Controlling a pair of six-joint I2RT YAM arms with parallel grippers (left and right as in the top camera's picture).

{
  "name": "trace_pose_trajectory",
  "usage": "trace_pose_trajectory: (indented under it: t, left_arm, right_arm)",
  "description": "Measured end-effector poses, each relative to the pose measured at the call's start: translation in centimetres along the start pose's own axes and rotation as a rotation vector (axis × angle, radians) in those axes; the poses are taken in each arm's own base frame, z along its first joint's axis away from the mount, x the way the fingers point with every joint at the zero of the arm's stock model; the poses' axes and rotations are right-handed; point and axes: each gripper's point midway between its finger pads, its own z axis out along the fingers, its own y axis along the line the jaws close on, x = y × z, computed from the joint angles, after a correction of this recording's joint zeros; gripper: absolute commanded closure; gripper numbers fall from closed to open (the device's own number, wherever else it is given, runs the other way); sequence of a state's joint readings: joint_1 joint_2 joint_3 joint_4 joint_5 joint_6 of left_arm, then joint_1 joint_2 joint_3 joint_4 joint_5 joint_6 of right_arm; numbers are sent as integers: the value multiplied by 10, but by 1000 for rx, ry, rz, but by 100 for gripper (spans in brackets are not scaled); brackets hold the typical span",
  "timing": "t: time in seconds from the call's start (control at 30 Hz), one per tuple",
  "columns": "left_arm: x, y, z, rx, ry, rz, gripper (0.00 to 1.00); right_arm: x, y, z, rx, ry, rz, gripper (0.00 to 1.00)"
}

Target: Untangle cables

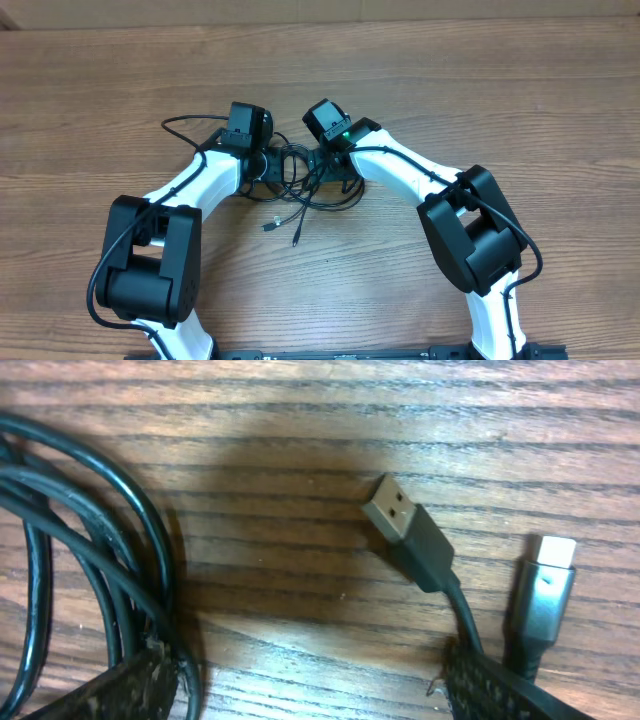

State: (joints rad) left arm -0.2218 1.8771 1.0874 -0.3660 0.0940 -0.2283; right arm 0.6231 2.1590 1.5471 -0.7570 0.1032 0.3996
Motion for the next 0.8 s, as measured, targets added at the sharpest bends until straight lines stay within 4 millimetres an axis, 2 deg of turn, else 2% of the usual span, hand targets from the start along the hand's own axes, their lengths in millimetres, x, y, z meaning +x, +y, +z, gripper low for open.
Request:
trace_pose_trajectory:
  t: [0.2, 0.37, 0.8]
  left_arm:
    - [0, 0, 0, 0, 0, 0, 49]
    - [0, -1, 0, 4, 1, 0, 49]
    - [0, 10, 0, -58, -5, -1, 49]
  right_arm:
    - [12, -18, -2, 95, 39, 35, 17]
    - [25, -42, -11, 205, 80, 54, 15]
    - [42, -88, -23, 331, 172, 155, 14]
